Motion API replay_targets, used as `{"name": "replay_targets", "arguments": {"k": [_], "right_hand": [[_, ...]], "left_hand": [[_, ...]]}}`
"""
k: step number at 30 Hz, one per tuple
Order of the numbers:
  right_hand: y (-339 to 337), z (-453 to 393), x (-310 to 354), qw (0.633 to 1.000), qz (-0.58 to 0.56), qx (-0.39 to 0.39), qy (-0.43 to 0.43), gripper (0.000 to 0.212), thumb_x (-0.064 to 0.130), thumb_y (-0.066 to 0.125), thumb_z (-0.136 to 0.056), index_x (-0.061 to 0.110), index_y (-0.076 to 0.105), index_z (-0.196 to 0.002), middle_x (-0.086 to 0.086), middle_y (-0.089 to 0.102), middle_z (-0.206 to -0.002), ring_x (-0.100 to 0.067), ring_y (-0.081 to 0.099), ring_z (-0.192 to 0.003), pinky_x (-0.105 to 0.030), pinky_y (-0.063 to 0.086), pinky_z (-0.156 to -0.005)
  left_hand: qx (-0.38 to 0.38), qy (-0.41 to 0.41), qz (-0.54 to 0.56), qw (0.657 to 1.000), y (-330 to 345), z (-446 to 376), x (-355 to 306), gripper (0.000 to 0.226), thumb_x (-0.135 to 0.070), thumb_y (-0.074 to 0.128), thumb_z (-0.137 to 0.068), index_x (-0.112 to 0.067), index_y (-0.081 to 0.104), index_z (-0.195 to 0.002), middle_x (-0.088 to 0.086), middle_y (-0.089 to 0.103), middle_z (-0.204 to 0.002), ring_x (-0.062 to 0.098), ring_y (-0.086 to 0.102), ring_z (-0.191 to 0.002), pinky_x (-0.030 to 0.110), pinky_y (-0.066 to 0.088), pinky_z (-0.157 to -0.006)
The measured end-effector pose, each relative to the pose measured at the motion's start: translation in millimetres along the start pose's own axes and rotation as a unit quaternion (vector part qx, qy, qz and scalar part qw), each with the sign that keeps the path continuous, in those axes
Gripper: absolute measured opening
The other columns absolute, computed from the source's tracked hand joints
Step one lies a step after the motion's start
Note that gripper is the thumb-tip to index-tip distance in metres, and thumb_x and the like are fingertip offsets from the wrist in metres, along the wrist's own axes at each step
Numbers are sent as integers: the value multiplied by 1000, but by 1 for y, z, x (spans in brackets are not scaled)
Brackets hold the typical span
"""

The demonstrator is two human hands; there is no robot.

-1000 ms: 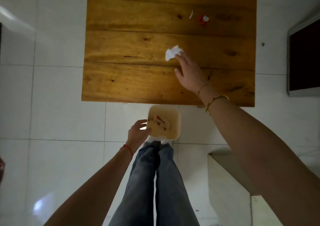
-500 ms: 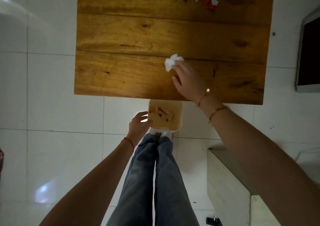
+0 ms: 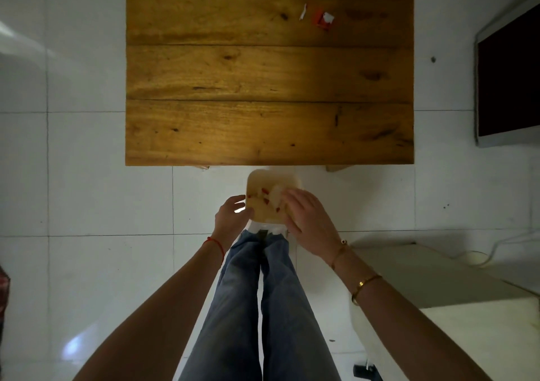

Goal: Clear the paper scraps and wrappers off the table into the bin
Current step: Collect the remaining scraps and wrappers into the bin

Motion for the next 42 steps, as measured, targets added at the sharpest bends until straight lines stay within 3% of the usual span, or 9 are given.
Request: {"name": "replay_targets", "arguments": {"k": [10, 16, 20, 23, 27, 30, 33, 38, 42], "right_hand": [[-79, 66, 32, 965, -119, -174, 158, 42, 24, 48, -97, 9, 45, -137, -9, 51, -137, -21, 46, -127, -37, 40, -106], [-113, 110, 54, 940, -132, -233, 211, 42, 24, 48, -98, 8, 45, -137, -10, 50, -139, -21, 45, -129, -34, 39, -107], [-131, 139, 60, 914, -131, -282, 259, 39, 27, 47, -98, 13, 48, -134, -7, 53, -135, -19, 49, -125, -26, 36, -103], [-142, 162, 58, 897, -123, -306, 294, 40, 27, 47, -98, 10, 48, -134, -8, 53, -136, -21, 48, -125, -32, 38, -105], [-155, 187, 46, 871, -127, -334, 338, 40, 29, 47, -98, 12, 47, -135, -8, 52, -136, -21, 47, -126, -26, 33, -104], [-163, 201, 32, 844, -148, -360, 369, 40, 31, 46, -98, 15, 48, -135, -7, 51, -138, -22, 45, -128, -33, 33, -108], [-175, 211, 12, 804, -188, -397, 400, 38, 29, 47, -98, 17, 49, -134, -6, 51, -138, -23, 45, -129, -37, 34, -110], [-211, 239, -50, 835, -184, -352, 381, 42, 28, 45, -99, 14, 44, -138, -8, 48, -141, -24, 42, -130, -39, 36, -111], [-274, 262, -126, 854, -140, -331, 375, 42, 26, 46, -99, 11, 45, -139, -8, 48, -141, -24, 42, -131, -36, 35, -110]], "left_hand": [[11, 39, 3, 999, -27, 100, -47, 46, -11, 65, -79, -9, 58, -125, 13, 67, -120, 30, 62, -109, 47, 50, -98], [33, 93, -18, 995, -43, 151, -83, 65, -28, 62, -60, -13, 60, -123, 11, 69, -113, 27, 64, -104, 48, 49, -99], [42, 114, -39, 992, -43, 171, -102, 42, -21, 62, -63, -17, 65, -105, 7, 70, -98, 33, 64, -102, 50, 52, -95], [58, 125, -56, 989, -36, 185, -119, 34, -23, 63, -59, -19, 67, -93, 10, 69, -93, 36, 64, -99, 50, 54, -91], [92, 152, -93, 980, -17, 197, -144, 33, -15, 62, -66, -12, 69, -98, 14, 70, -99, 34, 65, -98, 49, 55, -89], [114, 167, -113, 973, 8, 199, -164, 38, -9, 61, -70, -7, 70, -106, 16, 72, -98, 28, 65, -90, 46, 56, -88], [131, 173, -117, 969, 43, 200, -184, 39, -6, 60, -70, -6, 69, -109, 15, 72, -101, 29, 66, -95, 40, 58, -84], [145, 161, -94, 972, 123, 200, -218, 36, -1, 59, -73, 1, 66, -108, 19, 68, -104, 36, 64, -95, 40, 56, -82], [158, 154, -74, 973, 198, 209, -250, 23, 0, 59, -73, -7, 68, -93, 20, 69, -104, 39, 65, -98, 48, 55, -89]]}}
Point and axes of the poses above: each hand's wrist, its own z-axis away from the middle knuckle, its own y-axis out of the palm, x = y × z, the point moved 3 cm from there along -z, towards the middle knuckle
